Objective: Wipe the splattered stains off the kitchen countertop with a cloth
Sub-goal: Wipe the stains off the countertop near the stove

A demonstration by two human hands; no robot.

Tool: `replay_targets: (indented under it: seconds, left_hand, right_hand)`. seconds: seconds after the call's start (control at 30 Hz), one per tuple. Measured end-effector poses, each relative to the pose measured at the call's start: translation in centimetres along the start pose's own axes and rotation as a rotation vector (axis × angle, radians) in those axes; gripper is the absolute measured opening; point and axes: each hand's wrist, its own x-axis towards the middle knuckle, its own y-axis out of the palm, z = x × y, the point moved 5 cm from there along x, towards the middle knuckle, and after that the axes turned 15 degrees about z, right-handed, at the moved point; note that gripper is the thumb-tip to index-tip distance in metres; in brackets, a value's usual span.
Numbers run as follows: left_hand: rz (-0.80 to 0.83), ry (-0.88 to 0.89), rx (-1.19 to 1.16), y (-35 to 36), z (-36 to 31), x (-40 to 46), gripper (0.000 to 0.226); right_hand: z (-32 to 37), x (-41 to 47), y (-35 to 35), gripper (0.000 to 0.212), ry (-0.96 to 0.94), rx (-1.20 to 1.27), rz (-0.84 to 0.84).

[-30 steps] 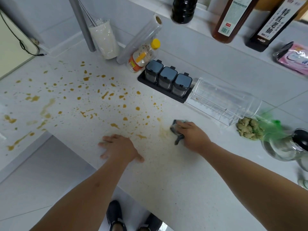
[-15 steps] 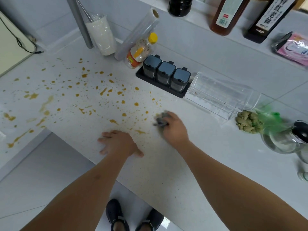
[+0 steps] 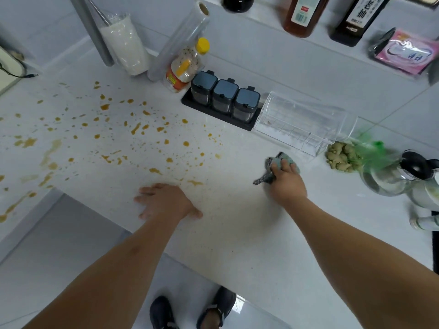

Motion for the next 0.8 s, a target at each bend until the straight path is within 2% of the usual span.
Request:
replay_targets:
  seconds: [0.07, 0.2, 0.27, 0.33, 0.43, 0.6, 0.7, 0.73, 0.8]
  left_hand:
    - [0.011, -0.004, 0.003, -0.1, 0.0, 0.1, 0.165]
    - [0.013, 0.004, 0.028, -0.2, -0.1, 0.1, 0.165]
    - [0.005, 0.014, 0.028, -0.1, 0.0, 0.1, 0.166]
    - [0.004, 0.011, 0.045, -0.2, 0.0, 0.0, 0.163]
    - [0.033, -0.018, 0.054, -0.5, -0.2, -0.2, 0.165]
    - [0.040, 0.003, 0.064, -0.4, -0.2, 0.1, 0.167]
    - [0.031, 0.017, 0.059, -0.5, -0.2, 0.3, 0.168]
    - [0.026, 0.023, 0.056, -0.5, -0.1, 0.4, 0.168]
    - [0.019, 0.030, 0.047, -0.3, 0.0, 0.5, 0.171]
  right_hand:
    - [3.7, -1.2, 1.1, 0.065, -0.059, 0.029, -0.018]
    - [12.7, -4.9, 5.6, 0.063, -0.321, 0.013, 0.024]
    - [14.8, -6.6, 7.3, 0.062, -0.401, -0.001, 0.056]
    - [14.1, -7.5, 7.5, 0.060, -0.441, -0.033, 0.050]
    - [9.1, -7.6, 6.0, 0.056, -0.332, -0.027, -0.003]
    - [-0.3, -6.8, 2.5, 0.048, 0.053, 0.143, -0.126]
    - [1.1, -6.5, 2.4, 0.034, 0.188, 0.271, -0.170]
    - [3.1, -6.6, 2.9, 0.033, 0.174, 0.271, -0.165]
    - [8.1, -7.2, 4.3, 0.044, 0.029, 0.225, -0.155]
